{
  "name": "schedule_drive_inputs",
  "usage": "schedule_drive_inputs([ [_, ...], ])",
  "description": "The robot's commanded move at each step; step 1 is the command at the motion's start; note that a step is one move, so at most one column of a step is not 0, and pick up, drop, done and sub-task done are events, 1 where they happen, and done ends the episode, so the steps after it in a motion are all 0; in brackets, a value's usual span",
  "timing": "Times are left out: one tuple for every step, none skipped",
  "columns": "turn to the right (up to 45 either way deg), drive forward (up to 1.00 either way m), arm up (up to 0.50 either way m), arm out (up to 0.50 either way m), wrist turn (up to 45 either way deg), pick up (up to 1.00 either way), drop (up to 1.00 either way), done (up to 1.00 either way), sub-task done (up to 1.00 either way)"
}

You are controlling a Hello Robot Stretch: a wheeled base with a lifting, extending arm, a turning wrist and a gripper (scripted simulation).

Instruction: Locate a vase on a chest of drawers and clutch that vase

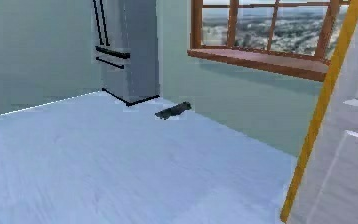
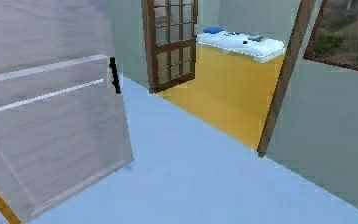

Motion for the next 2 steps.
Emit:
schedule_drive_inputs([
  [-36.0,0.00,0.00,0.00,0.0,0.00,0.00,0.00,0.00],
  [0.0,0.50,0.00,0.00,0.0,0.00,0.00,0.00,0.00],
])
